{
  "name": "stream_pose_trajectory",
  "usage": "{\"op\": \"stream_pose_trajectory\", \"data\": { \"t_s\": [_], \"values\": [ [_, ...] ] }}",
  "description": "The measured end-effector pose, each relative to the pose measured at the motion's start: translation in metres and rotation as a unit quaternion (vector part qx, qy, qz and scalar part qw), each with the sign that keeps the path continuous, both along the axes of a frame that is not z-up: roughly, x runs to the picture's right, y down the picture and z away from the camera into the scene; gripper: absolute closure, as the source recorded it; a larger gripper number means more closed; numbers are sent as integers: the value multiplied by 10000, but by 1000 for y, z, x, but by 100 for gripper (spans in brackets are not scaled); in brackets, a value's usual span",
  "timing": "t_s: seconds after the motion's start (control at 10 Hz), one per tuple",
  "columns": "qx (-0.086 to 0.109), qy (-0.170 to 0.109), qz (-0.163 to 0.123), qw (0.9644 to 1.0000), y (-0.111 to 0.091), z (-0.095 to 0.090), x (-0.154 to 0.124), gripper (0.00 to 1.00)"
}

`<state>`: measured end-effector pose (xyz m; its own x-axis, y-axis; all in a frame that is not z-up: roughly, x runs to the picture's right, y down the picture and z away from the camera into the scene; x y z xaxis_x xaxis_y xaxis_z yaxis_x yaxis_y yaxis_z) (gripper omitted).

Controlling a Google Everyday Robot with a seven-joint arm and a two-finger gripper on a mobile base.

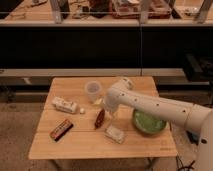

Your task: Place the pepper in the ceramic bowl

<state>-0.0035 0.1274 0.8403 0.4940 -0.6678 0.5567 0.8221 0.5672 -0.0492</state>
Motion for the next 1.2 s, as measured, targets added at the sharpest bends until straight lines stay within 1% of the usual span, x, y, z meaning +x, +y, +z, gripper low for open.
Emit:
{"op": "stream_pose_trajectory", "data": {
  "t_s": [0.2,0.4,0.6,0.8,1.0,1.1,1.2],
  "values": [
    [-37,14,-118,9999,6,10,-1,20],
    [-34,5,-201,9998,11,21,-4,20],
    [31,-57,-271,9996,9,28,-13,20],
    [126,-95,-304,9994,4,30,-18,20],
    [164,-112,-334,9992,2,31,-21,20],
    [145,-140,-369,9991,5,33,-25,25],
    [115,-159,-373,9991,8,35,-27,34]
  ]
}}
